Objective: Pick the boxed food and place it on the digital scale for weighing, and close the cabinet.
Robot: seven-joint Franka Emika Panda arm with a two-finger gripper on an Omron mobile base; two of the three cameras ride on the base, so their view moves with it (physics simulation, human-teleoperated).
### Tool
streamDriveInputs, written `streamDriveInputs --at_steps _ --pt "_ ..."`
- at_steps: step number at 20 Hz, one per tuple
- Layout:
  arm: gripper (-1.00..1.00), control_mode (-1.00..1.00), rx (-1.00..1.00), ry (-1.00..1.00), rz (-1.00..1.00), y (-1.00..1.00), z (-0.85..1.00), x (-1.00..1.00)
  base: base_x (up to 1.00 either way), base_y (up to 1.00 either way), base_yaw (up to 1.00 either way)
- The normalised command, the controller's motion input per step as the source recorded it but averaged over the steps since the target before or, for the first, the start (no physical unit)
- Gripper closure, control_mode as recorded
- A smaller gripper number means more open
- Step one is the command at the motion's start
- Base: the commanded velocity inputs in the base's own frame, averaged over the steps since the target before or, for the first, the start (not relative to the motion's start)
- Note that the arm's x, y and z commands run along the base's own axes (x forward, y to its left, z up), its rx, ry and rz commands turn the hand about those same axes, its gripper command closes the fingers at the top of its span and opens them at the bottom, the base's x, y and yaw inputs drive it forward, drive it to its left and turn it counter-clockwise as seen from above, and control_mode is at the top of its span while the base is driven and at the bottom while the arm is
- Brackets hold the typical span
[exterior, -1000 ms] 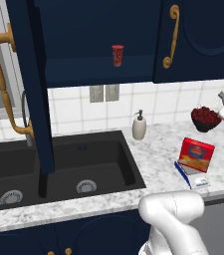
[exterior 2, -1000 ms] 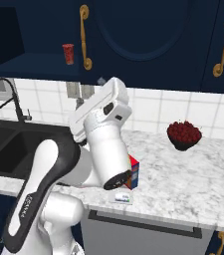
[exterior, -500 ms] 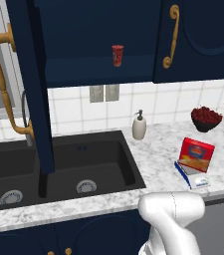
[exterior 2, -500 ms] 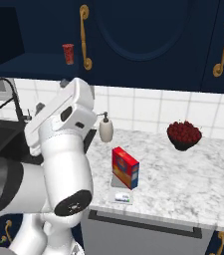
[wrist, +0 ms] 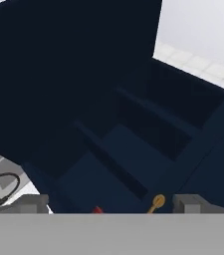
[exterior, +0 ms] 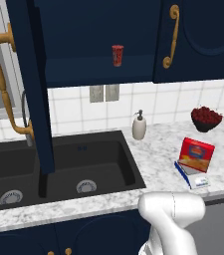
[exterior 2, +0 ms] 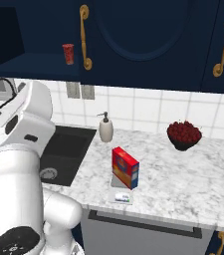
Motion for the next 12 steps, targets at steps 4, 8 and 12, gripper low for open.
streamDriveInputs --at_steps 4,8,12 --pt "-1.0 -1.0 0.13 -0.36 -0.22 1.0 -0.75 -0.01 0.0 0.0 0.0" --pt "-1.0 -1.0 0.15 -0.38 -0.08 1.0 -0.77 0.17 0.0 0.0 0.0" --pt "-1.0 -1.0 0.05 -0.22 0.0 1.0 -1.0 0.03 0.0 0.0 0.0"
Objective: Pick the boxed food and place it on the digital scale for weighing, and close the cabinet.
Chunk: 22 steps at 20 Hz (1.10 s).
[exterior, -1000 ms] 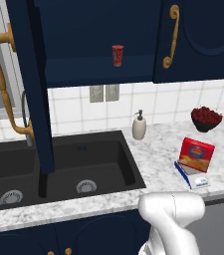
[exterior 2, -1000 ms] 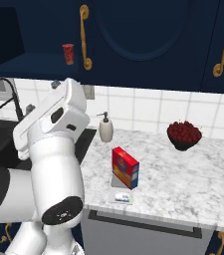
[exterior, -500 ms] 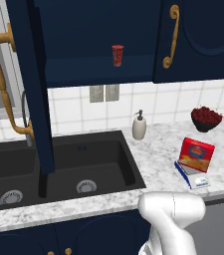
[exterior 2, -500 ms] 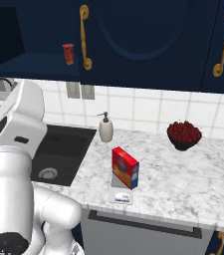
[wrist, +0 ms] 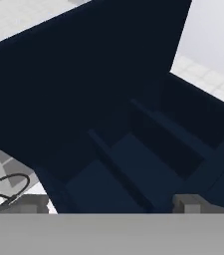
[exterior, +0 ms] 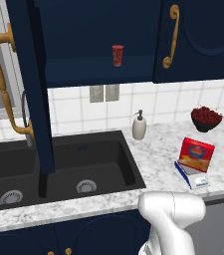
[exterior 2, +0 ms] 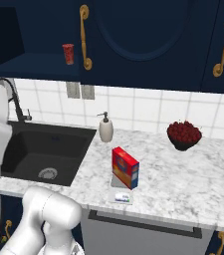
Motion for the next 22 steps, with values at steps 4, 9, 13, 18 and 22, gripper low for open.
streamDriveInputs --at_steps 4,9,13,18,22 --pt "-1.0 -1.0 0.04 -0.01 0.0 1.0 -1.0 0.68 0.0 0.0 0.0" --pt "-1.0 -1.0 0.0 0.0 -0.05 1.0 -1.0 0.23 0.0 0.0 0.0" --pt "-1.0 -1.0 0.0 -0.07 -0.1 1.0 -0.98 0.01 0.0 0.0 0.0" --pt "-1.0 -1.0 0.0 -0.16 -0.18 1.0 -0.89 0.01 0.0 0.0 0.0" --pt "-1.0 -1.0 0.0 -0.42 -0.2 1.0 -0.53 -0.01 0.0 0.0 0.0"
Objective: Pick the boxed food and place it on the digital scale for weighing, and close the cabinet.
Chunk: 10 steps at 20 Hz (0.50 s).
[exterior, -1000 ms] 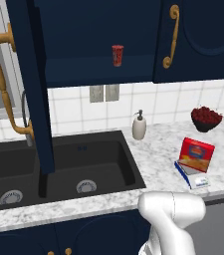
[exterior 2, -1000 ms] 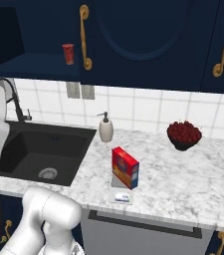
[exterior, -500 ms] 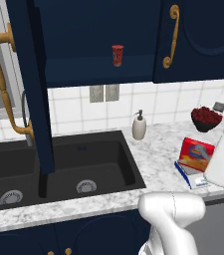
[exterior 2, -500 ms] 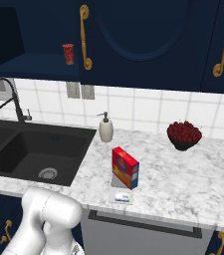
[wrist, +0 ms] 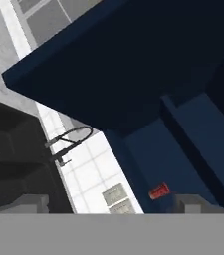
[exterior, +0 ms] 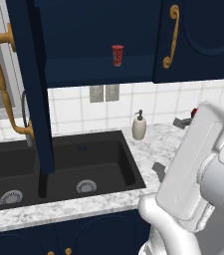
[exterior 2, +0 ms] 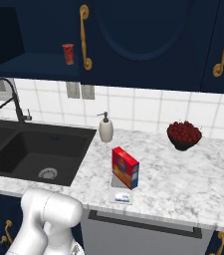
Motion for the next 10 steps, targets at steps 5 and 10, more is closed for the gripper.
streamDriveInputs --at_steps 5,10 --pt "-1.0 -1.0 -0.01 -0.51 -0.24 1.0 -0.22 -0.22 0.0 0.0 0.0" --pt "-1.0 -1.0 -0.02 -0.56 -0.21 1.0 -0.43 -0.22 0.0 0.0 0.0"
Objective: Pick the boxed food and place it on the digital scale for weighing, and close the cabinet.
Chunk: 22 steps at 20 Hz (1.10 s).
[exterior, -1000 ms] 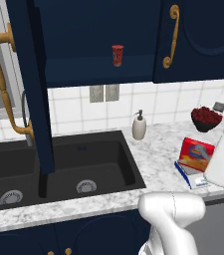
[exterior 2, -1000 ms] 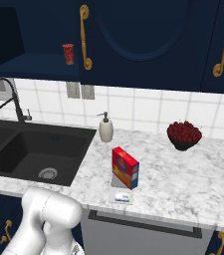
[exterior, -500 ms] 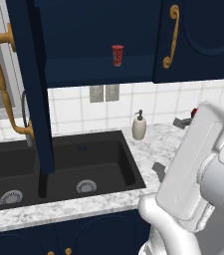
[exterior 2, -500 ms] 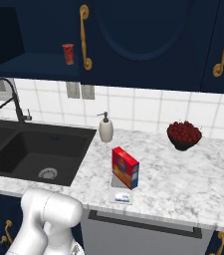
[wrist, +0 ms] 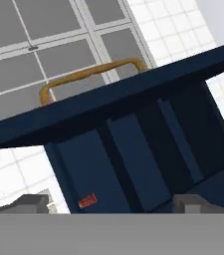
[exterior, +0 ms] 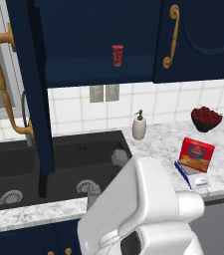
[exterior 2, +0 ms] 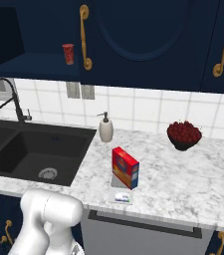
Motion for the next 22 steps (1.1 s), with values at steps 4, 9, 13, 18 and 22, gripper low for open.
streamDriveInputs --at_steps 4,9,13,18,22 --pt "-1.0 -1.0 -0.04 -0.3 -0.18 1.0 -0.45 -0.06 0.0 0.0 0.0" --pt "-1.0 -1.0 -0.09 0.03 -0.17 1.0 -0.2 0.49 0.0 0.0 0.0" --pt "-1.0 -1.0 0.0 -0.01 -0.13 0.94 -0.81 0.92 0.0 0.0 0.0" --pt "-1.0 -1.0 0.06 -0.14 -0.02 0.69 -0.98 1.0 0.0 0.0 0.0" --pt "-1.0 -1.0 0.0 -0.12 -0.13 0.1 -0.29 0.92 0.0 0.0 0.0"
